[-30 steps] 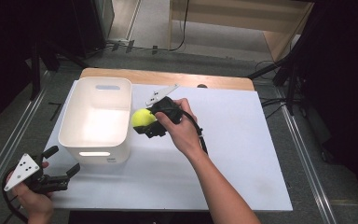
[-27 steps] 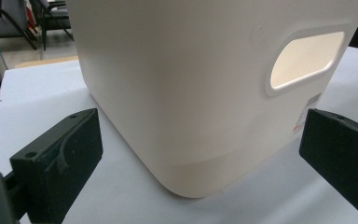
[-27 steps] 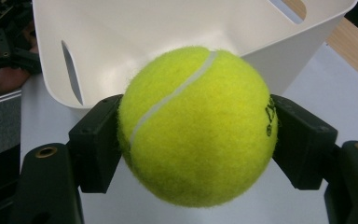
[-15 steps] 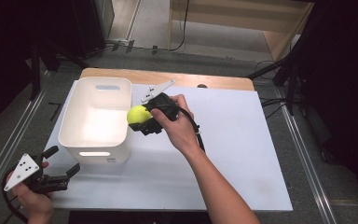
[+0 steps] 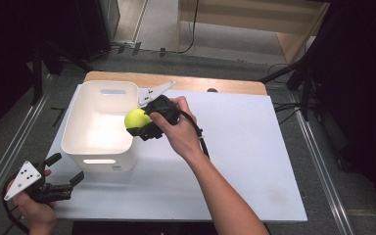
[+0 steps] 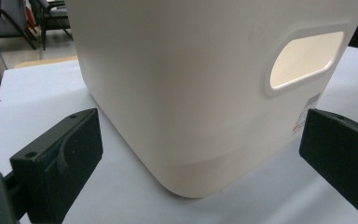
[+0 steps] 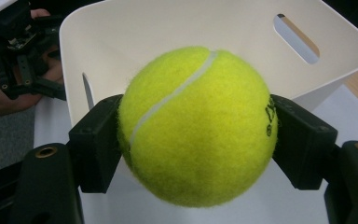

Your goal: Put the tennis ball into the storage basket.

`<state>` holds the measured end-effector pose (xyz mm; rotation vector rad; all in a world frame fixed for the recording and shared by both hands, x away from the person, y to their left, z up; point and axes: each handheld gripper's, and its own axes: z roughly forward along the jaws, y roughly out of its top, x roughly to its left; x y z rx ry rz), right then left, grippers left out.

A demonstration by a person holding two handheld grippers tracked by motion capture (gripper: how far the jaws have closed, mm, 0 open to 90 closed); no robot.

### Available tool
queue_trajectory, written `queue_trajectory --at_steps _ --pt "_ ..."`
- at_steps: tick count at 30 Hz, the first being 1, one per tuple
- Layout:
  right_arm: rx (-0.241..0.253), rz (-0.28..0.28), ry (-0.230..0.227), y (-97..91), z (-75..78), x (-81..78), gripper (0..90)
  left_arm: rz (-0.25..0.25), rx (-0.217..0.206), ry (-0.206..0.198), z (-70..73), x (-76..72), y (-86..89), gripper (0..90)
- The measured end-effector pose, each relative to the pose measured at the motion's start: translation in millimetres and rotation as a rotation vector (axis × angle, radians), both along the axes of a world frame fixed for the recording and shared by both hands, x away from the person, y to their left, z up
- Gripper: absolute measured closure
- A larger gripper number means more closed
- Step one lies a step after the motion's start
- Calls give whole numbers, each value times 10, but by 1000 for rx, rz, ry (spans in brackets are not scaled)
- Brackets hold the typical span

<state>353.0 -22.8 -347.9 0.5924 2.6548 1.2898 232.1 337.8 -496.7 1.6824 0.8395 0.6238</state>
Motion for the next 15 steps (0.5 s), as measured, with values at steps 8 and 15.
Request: queue_trajectory --at_steps 8,15 --pt "5 25 -6 140 1 0 238 -2 1 1 1 0 0 0" --pt "2 45 -9 250 -25 1 238 -4 0 2 2 0 2 0"
